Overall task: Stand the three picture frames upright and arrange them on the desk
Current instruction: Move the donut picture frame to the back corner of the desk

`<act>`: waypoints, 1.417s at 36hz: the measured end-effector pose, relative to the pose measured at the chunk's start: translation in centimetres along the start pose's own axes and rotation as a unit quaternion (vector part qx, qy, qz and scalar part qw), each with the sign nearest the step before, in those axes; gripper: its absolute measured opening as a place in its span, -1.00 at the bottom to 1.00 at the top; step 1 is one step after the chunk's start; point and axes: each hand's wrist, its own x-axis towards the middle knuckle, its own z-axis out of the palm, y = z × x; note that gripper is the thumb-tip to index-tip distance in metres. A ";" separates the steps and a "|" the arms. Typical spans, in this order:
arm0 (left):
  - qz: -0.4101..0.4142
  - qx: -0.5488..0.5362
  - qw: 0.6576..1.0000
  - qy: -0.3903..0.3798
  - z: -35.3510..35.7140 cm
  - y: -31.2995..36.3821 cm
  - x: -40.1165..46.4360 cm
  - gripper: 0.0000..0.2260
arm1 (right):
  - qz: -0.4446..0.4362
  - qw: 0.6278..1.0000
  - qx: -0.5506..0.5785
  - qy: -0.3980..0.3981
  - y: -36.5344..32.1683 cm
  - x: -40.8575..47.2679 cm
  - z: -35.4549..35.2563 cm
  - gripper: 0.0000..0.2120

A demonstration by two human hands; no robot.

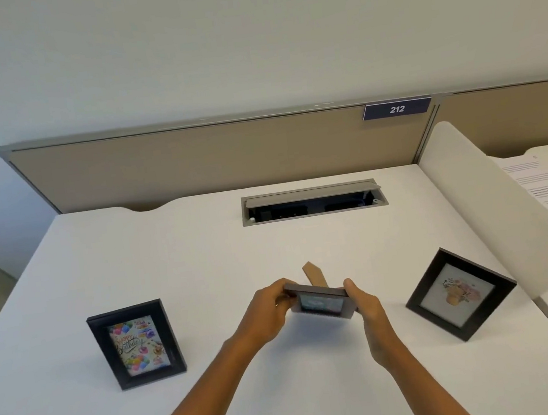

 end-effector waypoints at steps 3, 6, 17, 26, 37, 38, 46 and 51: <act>0.023 -0.010 0.999 0.025 -0.7 0.1 -0.7 -0.75 | -0.069 0.997 -0.029 0.015 0.4 0.2 0.4 -0.43; 0.035 -0.015 0.998 0.046 -1.3 0.1 -1.4 -0.73 | -0.116 0.992 -0.044 0.008 0.2 0.6 1.0 -0.56; 0.039 0.000 0.995 0.092 -4.9 -0.2 -2.1 -0.72 | -0.064 0.998 -0.015 0.008 -3.6 3.1 4.6 -0.19; 0.008 0.007 0.992 0.129 -12.1 1.3 0.5 -0.78 | 0.009 0.999 -0.048 0.004 -11.6 8.7 10.0 0.05; -0.036 0.025 0.983 0.178 -25.1 -0.4 3.1 -0.75 | 0.003 0.995 -0.066 -0.077 -19.0 15.7 21.2 -0.09; -0.042 0.031 0.982 0.184 -26.2 -0.9 3.3 -0.75 | 0.008 0.994 -0.071 -0.086 -19.3 16.5 22.5 -0.09; -0.092 0.012 0.970 0.224 -35.2 -6.5 4.4 -0.73 | 0.028 0.986 -0.082 -0.142 -20.6 22.3 33.1 -0.42; -0.127 -0.026 0.960 0.249 -40.3 -11.3 4.8 -0.72 | 0.048 0.976 -0.104 -0.185 -20.3 26.5 40.1 -0.32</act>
